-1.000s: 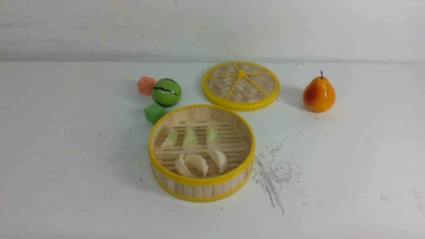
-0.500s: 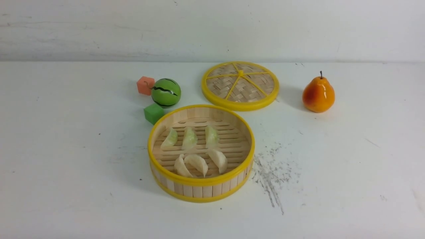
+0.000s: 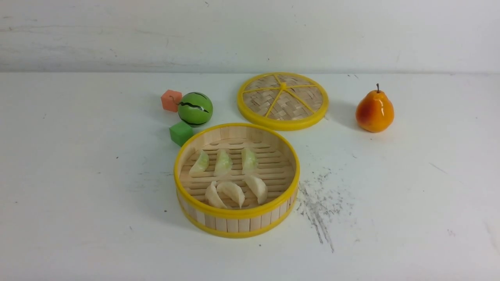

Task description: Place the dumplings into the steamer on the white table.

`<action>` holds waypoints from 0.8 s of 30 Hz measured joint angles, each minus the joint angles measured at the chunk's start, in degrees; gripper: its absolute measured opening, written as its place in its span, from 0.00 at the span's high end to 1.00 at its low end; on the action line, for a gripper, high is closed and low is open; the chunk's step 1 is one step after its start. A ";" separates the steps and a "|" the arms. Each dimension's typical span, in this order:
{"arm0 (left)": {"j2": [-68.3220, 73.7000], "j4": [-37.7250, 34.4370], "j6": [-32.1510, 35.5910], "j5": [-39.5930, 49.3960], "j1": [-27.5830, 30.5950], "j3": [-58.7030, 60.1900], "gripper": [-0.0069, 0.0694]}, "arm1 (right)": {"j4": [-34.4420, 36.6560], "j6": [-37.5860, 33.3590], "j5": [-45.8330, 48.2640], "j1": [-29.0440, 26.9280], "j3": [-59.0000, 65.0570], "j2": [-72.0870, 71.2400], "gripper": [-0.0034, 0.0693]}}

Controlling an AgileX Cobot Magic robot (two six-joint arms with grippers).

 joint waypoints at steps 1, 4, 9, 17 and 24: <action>0.00 0.00 0.00 0.00 0.00 0.00 0.92 | 0.00 0.00 0.00 0.00 0.00 0.00 0.81; 0.00 0.00 0.00 0.00 0.00 0.00 0.92 | 0.00 0.00 0.00 0.00 0.00 0.00 0.80; 0.00 0.00 0.00 0.00 0.00 0.00 0.92 | 0.00 0.00 0.00 0.00 0.00 0.00 0.79; 0.00 0.00 0.00 0.00 0.00 0.00 0.91 | 0.02 0.00 0.00 0.00 0.00 0.00 0.78; 0.00 0.00 0.00 0.00 0.00 0.00 0.90 | 0.02 0.00 0.00 0.00 0.00 0.00 0.78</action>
